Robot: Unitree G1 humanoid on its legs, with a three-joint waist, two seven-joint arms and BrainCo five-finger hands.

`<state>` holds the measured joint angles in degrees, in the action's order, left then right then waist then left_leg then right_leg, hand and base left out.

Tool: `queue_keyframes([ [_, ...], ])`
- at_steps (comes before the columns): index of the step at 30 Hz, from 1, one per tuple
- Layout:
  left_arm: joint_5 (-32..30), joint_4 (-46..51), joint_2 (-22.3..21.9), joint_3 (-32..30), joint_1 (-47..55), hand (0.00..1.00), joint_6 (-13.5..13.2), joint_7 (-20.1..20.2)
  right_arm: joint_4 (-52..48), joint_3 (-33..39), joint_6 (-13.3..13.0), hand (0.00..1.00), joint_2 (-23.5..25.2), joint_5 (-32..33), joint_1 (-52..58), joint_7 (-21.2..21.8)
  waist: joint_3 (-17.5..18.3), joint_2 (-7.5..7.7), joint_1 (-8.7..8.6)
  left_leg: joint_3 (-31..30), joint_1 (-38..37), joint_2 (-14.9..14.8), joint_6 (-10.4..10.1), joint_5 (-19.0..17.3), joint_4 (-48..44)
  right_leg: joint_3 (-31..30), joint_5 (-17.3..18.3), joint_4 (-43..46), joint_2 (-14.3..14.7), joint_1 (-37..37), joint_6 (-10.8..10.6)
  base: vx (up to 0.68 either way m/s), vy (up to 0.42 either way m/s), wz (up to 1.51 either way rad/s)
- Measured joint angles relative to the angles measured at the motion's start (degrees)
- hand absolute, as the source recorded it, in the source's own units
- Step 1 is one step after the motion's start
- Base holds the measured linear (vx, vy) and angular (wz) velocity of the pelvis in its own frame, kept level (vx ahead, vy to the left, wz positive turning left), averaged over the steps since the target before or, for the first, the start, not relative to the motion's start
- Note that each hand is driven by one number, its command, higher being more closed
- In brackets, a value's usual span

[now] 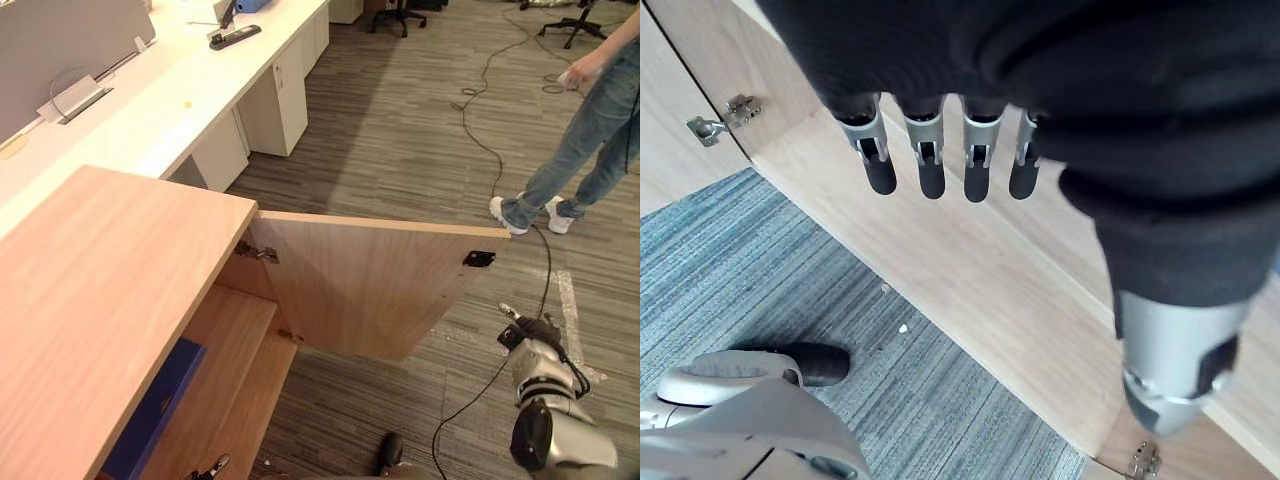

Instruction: Walk over to the cabinet, pick up the folder, carry it to the office cabinet, place the folder inside the office cabinet, then close the office cabinet door

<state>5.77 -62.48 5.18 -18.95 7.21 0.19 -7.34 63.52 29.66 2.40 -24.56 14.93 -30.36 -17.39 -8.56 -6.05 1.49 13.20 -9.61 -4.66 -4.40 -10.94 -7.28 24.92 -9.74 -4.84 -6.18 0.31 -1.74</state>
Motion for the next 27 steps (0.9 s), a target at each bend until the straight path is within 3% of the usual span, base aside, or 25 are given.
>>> queue_keyframes([
  [9,1.06,0.13,-0.08,2.96,-0.03,0.0,-1.12,0.01,3.77,-10.45,0.16,0.0,-3.79,-0.44,-12.34,2.44,-2.18,-2.73,1.01,-3.0,2.16,0.62,0.09,0.12,-1.01,1.8,-0.58,0.0,-1.28,-0.5,-0.37,-0.03,0.021,0.13],
  [17,1.61,0.19,-0.13,4.05,0.72,0.0,-1.41,0.01,3.81,-22.18,-0.07,0.0,-5.91,-3.37,-16.97,3.79,-3.64,-2.81,1.28,-3.94,2.59,0.25,0.09,0.12,-0.1,2.33,-1.15,-0.01,-1.2,-1.13,0.13,-0.05,0.022,0.03],
  [23,1.53,0.19,-0.11,4.04,0.73,0.0,-1.78,0.06,1.19,-36.62,-0.28,0.0,-8.53,-8.87,-17.23,7.99,-4.25,-2.63,0.91,-3.88,2.61,-0.65,0.01,0.04,-0.09,1.98,-1.22,-0.04,-0.27,-1.34,0.24,-0.04,0.008,-0.04],
  [27,1.05,1.34,0.03,4.03,0.7,0.0,-1.9,0.29,-3.39,-48.69,-2.26,0.0,-11.8,-15.25,-17.19,10.1,-5.44,-2.4,0.27,-3.63,2.63,-1.48,-0.25,-0.13,-0.15,1.65,-1.09,-0.04,0.53,-1.45,0.4,-0.02,0.003,-0.06],
])
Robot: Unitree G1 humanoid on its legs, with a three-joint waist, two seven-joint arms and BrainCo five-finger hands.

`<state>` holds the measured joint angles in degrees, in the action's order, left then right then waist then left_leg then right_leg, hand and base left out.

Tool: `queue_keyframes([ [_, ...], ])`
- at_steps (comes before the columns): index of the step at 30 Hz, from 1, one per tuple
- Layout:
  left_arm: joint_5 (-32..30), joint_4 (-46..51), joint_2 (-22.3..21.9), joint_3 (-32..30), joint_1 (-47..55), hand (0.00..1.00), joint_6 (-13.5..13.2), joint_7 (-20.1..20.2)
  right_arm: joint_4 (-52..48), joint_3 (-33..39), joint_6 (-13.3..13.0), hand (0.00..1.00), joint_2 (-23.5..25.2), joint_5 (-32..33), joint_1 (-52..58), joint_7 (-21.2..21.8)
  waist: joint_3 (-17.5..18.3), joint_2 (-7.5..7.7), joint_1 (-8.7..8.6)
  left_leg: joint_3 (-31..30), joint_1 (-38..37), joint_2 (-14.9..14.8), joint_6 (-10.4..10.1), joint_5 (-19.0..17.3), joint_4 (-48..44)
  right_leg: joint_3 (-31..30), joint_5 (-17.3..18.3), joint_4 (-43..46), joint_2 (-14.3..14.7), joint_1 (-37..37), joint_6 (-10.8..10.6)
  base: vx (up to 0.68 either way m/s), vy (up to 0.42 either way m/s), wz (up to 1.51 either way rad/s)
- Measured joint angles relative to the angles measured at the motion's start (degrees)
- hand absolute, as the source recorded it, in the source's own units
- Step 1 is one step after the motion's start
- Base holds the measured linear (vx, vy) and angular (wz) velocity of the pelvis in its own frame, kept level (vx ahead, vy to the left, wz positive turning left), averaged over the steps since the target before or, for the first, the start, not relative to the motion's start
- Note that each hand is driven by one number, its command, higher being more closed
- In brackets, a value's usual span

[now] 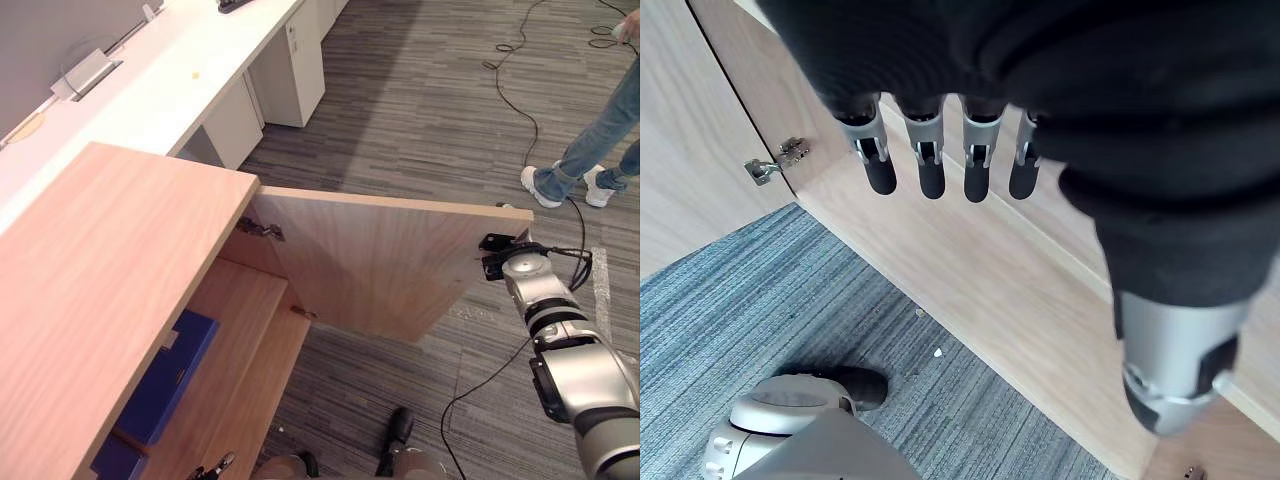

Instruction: Walk over to the cabinet, pick up the folder, carry it to the office cabinet, place the folder inside the office cabinet, then close the office cabinet door

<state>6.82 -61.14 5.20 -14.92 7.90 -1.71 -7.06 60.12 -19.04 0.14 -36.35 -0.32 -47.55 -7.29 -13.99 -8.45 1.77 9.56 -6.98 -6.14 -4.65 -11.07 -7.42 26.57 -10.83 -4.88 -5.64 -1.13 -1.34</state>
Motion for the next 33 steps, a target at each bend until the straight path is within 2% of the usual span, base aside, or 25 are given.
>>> queue_keyframes([
  [2,-0.71,-0.04,0.37,-0.06,0.02,0.0,0.01,0.14,-3.44,-7.75,-0.47,0.0,-3.34,-4.82,0.12,2.01,-0.05,0.09,-0.46,0.16,-0.04,-0.54,-0.24,-0.15,-0.08,-0.1,0.21,0.01,0.54,-0.01,0.28,0.01,0.003,-0.05],
  [4,-1.54,0.0,1.38,-0.08,-0.04,0.0,0.0,0.68,-8.96,-16.73,-0.87,0.0,-6.87,-10.69,0.26,7.82,-0.16,0.59,-1.2,0.37,-0.09,-1.39,-0.62,-0.36,-0.26,-0.2,0.61,0.03,1.46,0.0,0.83,0.04,-0.006,-0.07],
  [6,-2.43,0.0,2.3,-0.28,-0.31,0.0,0.01,1.15,-12.47,-19.62,-2.23,0.0,-8.43,-13.65,1.56,11.31,-0.24,1.16,-1.3,0.65,-0.05,-2.29,-1.13,-0.64,-0.8,-0.4,0.9,0.03,2.34,0.0,1.25,0.04,-0.012,-0.09],
  [10,-3.31,0.03,2.45,-0.83,-0.81,0.0,0.01,1.42,-17.9,-24.34,-2.67,0.0,-9.85,-16.71,4.84,16.48,0.15,1.95,-1.43,0.86,-0.12,-3.13,-1.51,-0.66,-0.92,-0.81,1.26,0.03,3.28,-0.15,1.77,0.04,0.003,-0.07],
  [17,-4.85,0.32,2.85,-6.15,-0.94,0.0,0.17,1.73,-27.15,-32.26,-4.68,0.0,-10.18,-15.71,10.93,24.1,0.93,3.62,-1.31,2.01,-0.01,-3.2,-2.27,0.05,-0.91,-2.05,1.12,0.03,3.72,-0.99,2.14,0.01,0.014,-0.1],
  [22,-4.62,0.22,3.21,-12.15,-0.86,0.0,1.34,1.41,-28.95,-32.65,-6.14,0.0,-9.85,-14.73,13.49,25.45,1.55,4.74,0.08,1.94,0.05,-3.09,-2.44,0.61,-0.89,-2.01,1.02,0.0,3.66,-0.99,2.31,0.0,0.0,0.0],
  [27,-2.49,-0.37,3.03,-18.51,-0.64,0.0,2.25,0.86,-29.0,-32.64,-6.92,0.0,-7.34,-18.27,15.12,25.41,2.56,6.55,1.5,0.76,0.55,-3.07,-2.61,1.49,-0.71,-1.24,1.2,-0.16,3.56,-0.99,2.59,-0.03,0.006,0.09],
  [33,-1.47,-2.43,1.84,-21.11,0.15,0.0,2.54,0.91,-28.96,-32.63,-6.91,0.0,-5.4,-20.67,17.28,25.57,3.27,8.05,2.42,-0.54,0.96,-3.03,-2.75,2.58,0.36,-0.1,1.35,-0.24,3.19,-0.99,2.48,-0.02,0.015,0.12],
])
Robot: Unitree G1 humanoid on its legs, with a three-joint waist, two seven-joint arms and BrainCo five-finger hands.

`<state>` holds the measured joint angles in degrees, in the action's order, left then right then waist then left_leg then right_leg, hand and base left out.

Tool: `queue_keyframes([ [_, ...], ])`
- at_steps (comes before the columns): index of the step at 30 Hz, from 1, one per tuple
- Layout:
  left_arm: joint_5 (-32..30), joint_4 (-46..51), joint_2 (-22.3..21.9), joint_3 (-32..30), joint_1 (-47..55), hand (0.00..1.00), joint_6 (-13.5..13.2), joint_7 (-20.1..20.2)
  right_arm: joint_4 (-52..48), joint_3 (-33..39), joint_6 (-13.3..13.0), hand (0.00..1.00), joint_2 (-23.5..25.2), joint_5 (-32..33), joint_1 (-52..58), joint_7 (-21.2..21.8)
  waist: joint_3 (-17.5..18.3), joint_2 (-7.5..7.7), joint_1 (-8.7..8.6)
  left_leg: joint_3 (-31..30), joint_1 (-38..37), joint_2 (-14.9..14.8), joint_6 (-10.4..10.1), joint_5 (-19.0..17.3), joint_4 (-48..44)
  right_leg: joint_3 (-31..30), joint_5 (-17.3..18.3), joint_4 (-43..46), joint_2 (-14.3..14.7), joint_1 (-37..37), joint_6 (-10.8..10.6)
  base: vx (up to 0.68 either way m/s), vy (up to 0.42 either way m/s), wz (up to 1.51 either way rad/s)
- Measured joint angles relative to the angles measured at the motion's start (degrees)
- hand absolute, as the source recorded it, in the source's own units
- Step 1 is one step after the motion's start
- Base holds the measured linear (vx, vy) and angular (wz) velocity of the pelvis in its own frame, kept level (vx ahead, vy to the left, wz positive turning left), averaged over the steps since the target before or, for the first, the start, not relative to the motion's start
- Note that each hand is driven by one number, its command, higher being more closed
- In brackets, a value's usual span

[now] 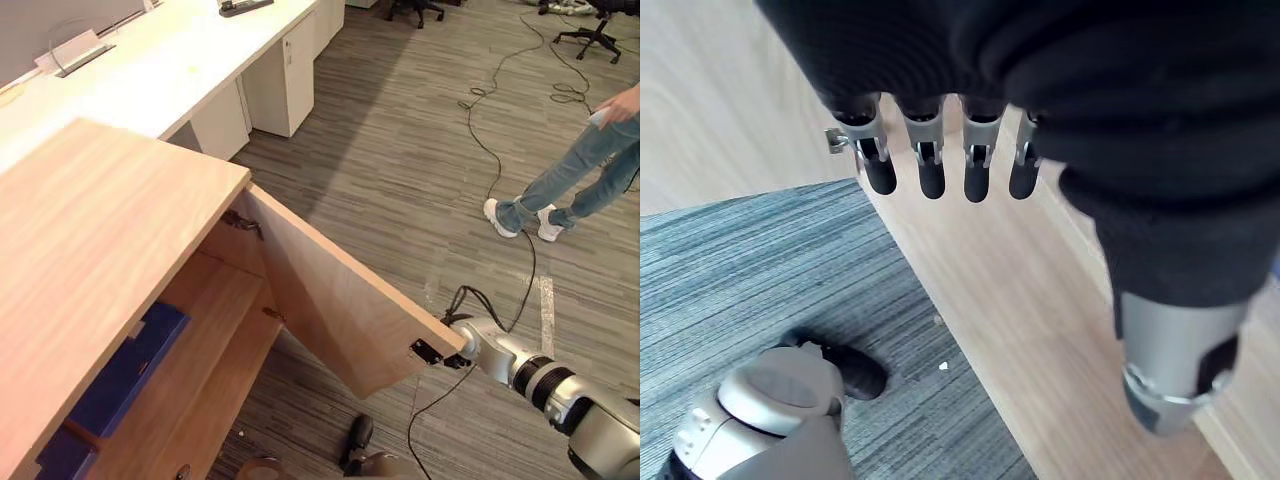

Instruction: Walk over to the cabinet, pick up the folder, carry it to the office cabinet, place the folder inside the office cabinet, then close the office cabinet door

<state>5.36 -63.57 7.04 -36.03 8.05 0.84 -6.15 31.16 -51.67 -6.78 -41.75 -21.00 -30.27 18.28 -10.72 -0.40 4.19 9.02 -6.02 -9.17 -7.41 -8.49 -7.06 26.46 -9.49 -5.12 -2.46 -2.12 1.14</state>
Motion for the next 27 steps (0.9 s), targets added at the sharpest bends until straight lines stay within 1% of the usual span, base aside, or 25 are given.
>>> queue_keyframes([
  [5,0.95,-0.27,-0.55,-1.68,0.03,0.0,0.08,0.28,-0.57,-0.61,-0.03,0.0,1.99,-2.86,0.46,0.24,0.24,1.32,0.9,-0.34,0.14,-0.04,-0.07,0.57,0.39,0.26,0.01,-0.03,0.14,-0.11,-0.07,0.0,0.011,0.04],
  [7,1.04,-0.81,-0.5,-3.53,0.03,0.0,0.09,0.28,-3.19,-2.36,-0.02,0.0,1.8,-2.95,0.43,0.76,0.72,2.31,1.37,-0.29,0.6,-0.15,-0.04,0.59,0.31,0.27,-0.02,-0.03,0.36,-0.57,-0.09,0.0,0.0,0.0],
  [9,1.29,-1.68,-0.41,-4.88,-0.2,0.0,0.13,0.3,-6.54,-3.51,0.06,0.0,1.11,-2.92,0.41,1.44,0.71,3.08,1.42,-0.41,1.19,-0.26,-0.02,0.64,0.09,0.44,-0.09,0.22,0.45,-0.93,-0.03,0.03,0.009,0.02],
  [10,1.47,-1.91,-0.44,-5.37,-0.23,0.0,0.16,0.31,-7.68,-4.38,0.11,0.0,0.66,-2.86,0.42,1.8,0.7,3.24,1.48,-0.46,1.22,-0.29,-0.04,0.67,0.08,0.5,-0.14,0.25,0.48,-0.92,0.04,0.05,0.01,0.05],
  [12,1.76,-2.37,-0.71,-7.65,-0.26,0.0,0.33,0.34,-15.05,-5.15,-0.03,0.0,-2.24,-1.72,0.35,2.99,0.75,3.67,1.43,-0.59,1.32,-0.34,-0.04,0.74,0.08,0.68,-0.46,0.27,0.52,-0.93,0.5,0.06,0.03,0.04],
  [13,1.9,-2.33,-0.62,-9.14,-0.27,0.0,0.36,0.34,-20.78,-4.86,-0.86,0.0,-4.41,-0.21,-0.24,3.0,1.14,4.29,1.42,-0.63,1.33,-0.36,-0.07,0.85,0.03,0.74,-0.55,0.27,0.55,-0.93,0.65,0.07,0.038,0.03],
  [15,1.93,-2.3,-0.46,-10.24,-0.28,0.0,0.35,0.36,-25.62,-4.01,-1.92,0.0,-5.65,0.01,-0.99,2.98,1.6,5.12,1.4,-0.65,1.33,-0.39,-0.09,0.9,0.01,0.76,-0.58,0.27,0.58,-0.93,0.68,0.05,0.03,0.01],
  [16,1.93,-2.31,-0.32,-10.86,-0.3,0.0,0.36,0.37,-28.95,-3.55,-2.43,0.0,-6.35,0.22,-1.53,2.88,2.06,5.9,1.41,-0.64,1.34,-0.38,-0.08,0.91,0.01,0.76,-0.58,0.27,0.57,-0.94,0.68,0.03,0.025,0.0],
  [17,1.92,-2.32,-0.2,-11.08,-0.3,0.0,0.39,0.38,-30.43,-3.46,-2.61,0.0,-6.67,0.22,-1.63,2.77,2.31,6.29,1.43,-0.64,1.34,-0.37,-0.08,0.91,0.01,0.76,-0.58,0.27,0.57,-0.94,0.68,0.04,0.039,0.01],
  [18,1.85,-2.31,0.14,-11.72,-0.32,0.0,0.4,0.39,-33.57,-3.44,-3.07,0.0,-7.25,0.23,-1.6,2.61,2.94,7.29,1.49,-0.63,1.38,-0.36,-0.05,0.89,0.06,0.76,-0.56,0.25,0.55,-0.96,0.66,0.03,0.033,0.0],
  [20,1.7,-2.31,0.34,-12.85,-0.48,0.0,0.5,0.39,-36.51,-3.44,-3.76,0.0,-7.77,0.91,-1.49,2.42,3.25,8.18,1.54,-0.58,1.43,-0.31,0.11,0.78,0.05,0.71,-0.43,0.24,0.51,-0.97,0.47,0.02,0.036,-0.01],
  [22,1.68,-2.31,0.44,-13.48,-1.0,0.0,0.65,0.38,-39.35,-3.44,-4.29,0.0,-8.21,2.16,-0.9,2.37,3.35,8.56,1.62,-0.54,1.55,-0.28,0.27,0.67,-0.11,0.66,-0.43,0.25,0.47,-0.98,0.47,0.01,0.016,-0.01],
  [25,1.7,-2.27,0.58,-13.69,-2.24,0.0,0.64,0.37,-44.0,-3.62,-5.9,0.0,-9.28,6.12,0.73,2.16,3.34,8.54,1.86,-0.57,1.9,-0.4,0.29,0.66,-0.22,0.66,-0.44,0.27,0.59,-1.24,0.48,0.03,0.012,0.0],
  [27,1.71,-2.26,0.58,-13.72,-2.6,0.0,0.64,0.36,-45.14,-3.72,-6.3,0.0,-9.41,7.27,0.89,2.16,3.32,8.5,1.95,-0.57,1.98,-0.51,0.23,0.7,-0.22,0.61,-0.45,0.27,0.73,-1.35,0.5,0.04,0.006,-0.02],
])
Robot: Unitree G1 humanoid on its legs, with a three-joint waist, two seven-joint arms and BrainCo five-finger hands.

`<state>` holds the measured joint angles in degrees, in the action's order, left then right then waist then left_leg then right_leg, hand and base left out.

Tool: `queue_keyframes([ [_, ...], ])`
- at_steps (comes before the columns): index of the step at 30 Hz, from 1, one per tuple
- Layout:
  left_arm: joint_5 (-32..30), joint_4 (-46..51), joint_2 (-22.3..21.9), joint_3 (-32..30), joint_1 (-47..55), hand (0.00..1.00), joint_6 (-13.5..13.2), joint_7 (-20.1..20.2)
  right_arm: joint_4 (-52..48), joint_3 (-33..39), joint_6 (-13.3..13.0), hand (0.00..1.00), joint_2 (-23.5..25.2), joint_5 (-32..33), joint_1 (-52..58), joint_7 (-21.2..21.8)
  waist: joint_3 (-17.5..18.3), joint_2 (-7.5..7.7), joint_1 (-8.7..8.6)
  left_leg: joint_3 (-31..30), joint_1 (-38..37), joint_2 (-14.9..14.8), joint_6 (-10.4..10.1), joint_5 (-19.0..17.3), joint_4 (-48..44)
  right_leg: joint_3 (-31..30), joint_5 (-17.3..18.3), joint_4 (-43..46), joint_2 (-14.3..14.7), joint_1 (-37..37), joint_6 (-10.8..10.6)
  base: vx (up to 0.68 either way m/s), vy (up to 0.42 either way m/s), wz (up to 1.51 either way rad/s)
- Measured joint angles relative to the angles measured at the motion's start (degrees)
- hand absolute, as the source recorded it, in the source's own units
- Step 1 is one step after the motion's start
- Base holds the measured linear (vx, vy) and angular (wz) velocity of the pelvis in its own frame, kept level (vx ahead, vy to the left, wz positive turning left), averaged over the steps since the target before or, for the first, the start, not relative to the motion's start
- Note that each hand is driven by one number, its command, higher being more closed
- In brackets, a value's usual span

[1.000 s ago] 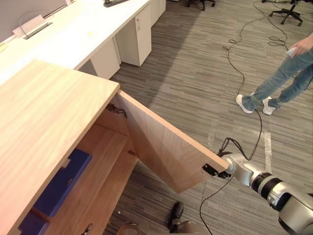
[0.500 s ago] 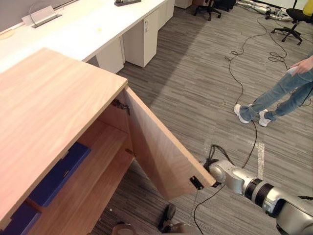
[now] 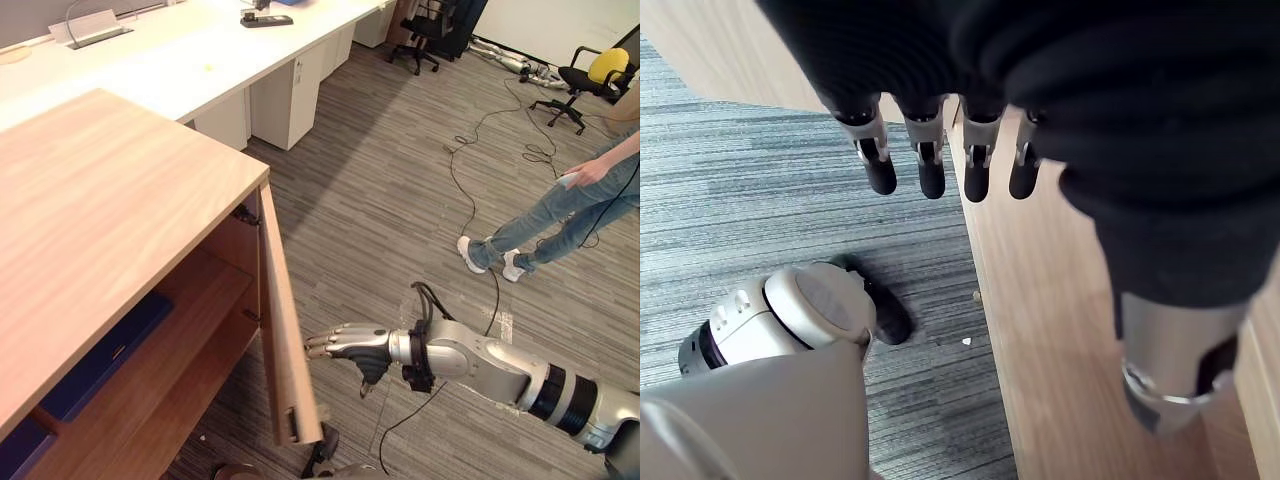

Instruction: Walk over to the cabinet, pick up the folder, carry it to the office cabinet, place the folder inside the office cabinet, then close the office cabinet door

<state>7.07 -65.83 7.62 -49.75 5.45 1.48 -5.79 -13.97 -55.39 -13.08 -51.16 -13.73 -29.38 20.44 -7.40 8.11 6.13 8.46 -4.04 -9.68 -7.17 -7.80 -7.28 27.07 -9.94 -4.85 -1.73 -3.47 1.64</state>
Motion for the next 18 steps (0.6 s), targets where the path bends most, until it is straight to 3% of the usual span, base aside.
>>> queue_keyframes([
  [9,0.38,-0.13,-0.14,0.14,-0.94,0.0,-0.02,-0.51,0.24,-5.31,-0.03,0.0,1.1,2.39,-0.3,-0.51,-0.35,-0.52,1.43,-0.36,0.15,-0.71,-0.17,0.1,0.09,0.13,-0.03,0.01,0.73,-0.02,0.31,0.06,0.006,0.01],
  [13,0.71,-1.22,-0.1,0.22,-1.02,0.0,-0.14,-0.91,3.39,-9.06,0.1,0.0,6.7,2.3,-1.34,-0.85,-0.45,-0.65,1.97,-2.16,1.16,-0.63,-0.38,0.69,0.12,1.74,0.07,0.02,0.44,0.01,0.42,0.03,-0.001,0.23],
  [15,1.18,-1.27,-0.37,0.29,-1.04,0.0,-0.23,-1.42,6.21,-10.39,0.19,0.0,9.39,2.15,-2.51,-1.07,-0.59,-0.86,3.07,-3.67,1.94,-0.58,-0.32,1.23,0.02,3.77,0.74,0.03,0.04,0.43,0.69,0.03,-0.009,0.51],
  [17,1.59,-1.23,-0.62,0.29,-1.04,0.0,-0.34,-1.81,8.5,-11.5,0.49,0.0,10.82,1.61,-3.68,-2.28,-0.69,-0.92,3.88,-3.13,4.17,-0.68,1.12,1.37,-1.82,6.16,1.5,0.05,-0.53,0.5,0.58,0.0,-0.008,0.7],
  [18,1.65,-1.23,-0.7,0.59,-1.08,0.0,-0.34,-2.16,9.69,-11.61,0.79,0.0,11.45,0.89,-3.7,-2.87,-0.99,-0.84,4.37,0.79,6.39,-0.81,4.79,1.2,-4.71,7.89,1.91,0.13,-1.34,0.51,0.52,-0.04,0.004,0.92],
])
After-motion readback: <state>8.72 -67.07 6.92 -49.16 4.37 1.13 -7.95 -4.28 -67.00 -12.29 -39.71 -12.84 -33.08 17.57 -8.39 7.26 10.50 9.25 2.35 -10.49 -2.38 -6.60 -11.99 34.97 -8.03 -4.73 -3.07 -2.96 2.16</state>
